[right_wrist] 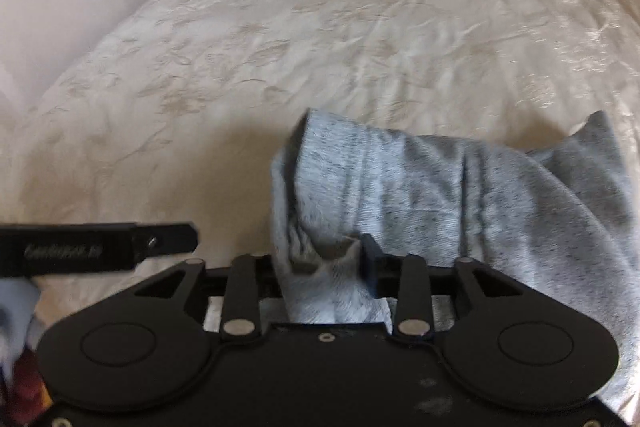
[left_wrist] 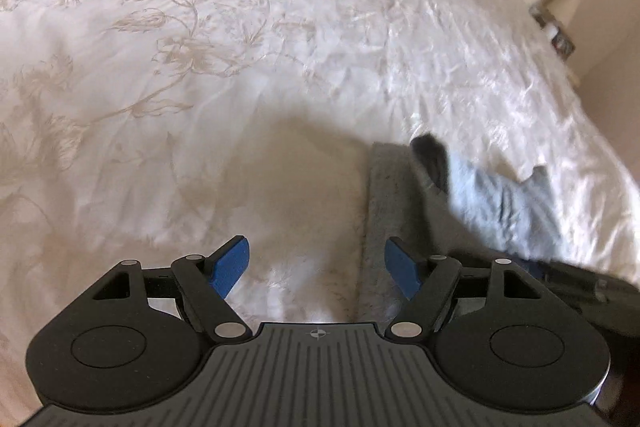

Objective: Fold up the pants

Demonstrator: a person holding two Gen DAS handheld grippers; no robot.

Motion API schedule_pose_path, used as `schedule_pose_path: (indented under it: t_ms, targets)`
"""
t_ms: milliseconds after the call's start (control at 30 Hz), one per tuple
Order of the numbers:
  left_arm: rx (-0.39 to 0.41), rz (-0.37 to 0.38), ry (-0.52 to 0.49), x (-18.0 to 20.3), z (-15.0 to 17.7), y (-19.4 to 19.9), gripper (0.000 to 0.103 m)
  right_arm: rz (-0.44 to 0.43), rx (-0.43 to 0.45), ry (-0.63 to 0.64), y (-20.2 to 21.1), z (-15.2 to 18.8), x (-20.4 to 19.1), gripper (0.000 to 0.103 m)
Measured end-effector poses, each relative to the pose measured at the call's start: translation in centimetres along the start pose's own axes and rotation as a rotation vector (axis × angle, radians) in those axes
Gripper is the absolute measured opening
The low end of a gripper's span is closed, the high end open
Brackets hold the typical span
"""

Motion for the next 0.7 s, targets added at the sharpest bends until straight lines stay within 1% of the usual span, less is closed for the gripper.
schedule_pose_path:
  t_ms: [33,67,100,133,200,267,367,433,500,567,633,700]
  targets:
    - [0.007,0.015,0.006,0.5,-0.4,-0.4,0.074,-0.037,0.008,-0.011,1.0,0.0,0.0,0.043]
    - [0.01,0.028,0.01,0.8,-0.6,-0.6,0.074,-0.067,0.019,-0.018,2.1,-0.1,0.1,0.045]
    - [0.012,0.044,0.011,1.2,-0.9,-0.7,0.075,-0.081,0.036,-0.021,3.4,-0.1,0.5,0.049]
    - [0.017,0.062,0.01,1.7,-1.0,-0.7,0.075,-0.081,0.052,-0.023,4.6,-0.6,1.4,0.05]
    - [0.029,0.104,-0.002,3.1,-1.1,-0.4,0.078,-0.061,0.078,-0.024,6.4,-0.4,2.6,0.05]
    - [0.022,0.136,-0.029,4.8,-1.4,-1.1,0.086,-0.017,0.082,-0.046,7.3,-0.3,4.5,0.051]
    - [-0.038,0.175,-0.077,7.4,-1.1,-3.0,0.088,0.036,0.079,-0.113,8.2,0.4,7.7,0.051]
    - [-0.054,0.183,-0.122,9.3,-0.7,-3.5,0.088,0.064,0.079,-0.152,8.6,0.6,9.4,0.051]
    - [-0.044,0.167,-0.191,11.0,-0.2,-3.2,0.088,0.082,0.08,-0.182,9.1,1.0,10.7,0.051]
    - [-0.043,0.156,-0.239,12.2,0.5,-2.8,0.088,0.083,0.079,-0.208,9.2,1.2,11.7,0.051]
    - [-0.072,0.16,-0.246,12.8,1.4,-2.9,0.088,0.079,0.076,-0.222,8.9,1.4,12.5,0.051]
    - [-0.101,0.152,-0.229,12.8,2.4,-3.2,0.088,0.071,0.069,-0.223,8.7,1.7,12.7,0.051]
Point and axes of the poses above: each gripper's, at about its wrist camera, not at the fingertips, and y roughly against the way its jaws point, x to its right, z to its underside, the point moved 10 cm from there along -y, roughly the way its jaws point, and after that the axes turned 9 degrees about -y, right-handed, at the moved point
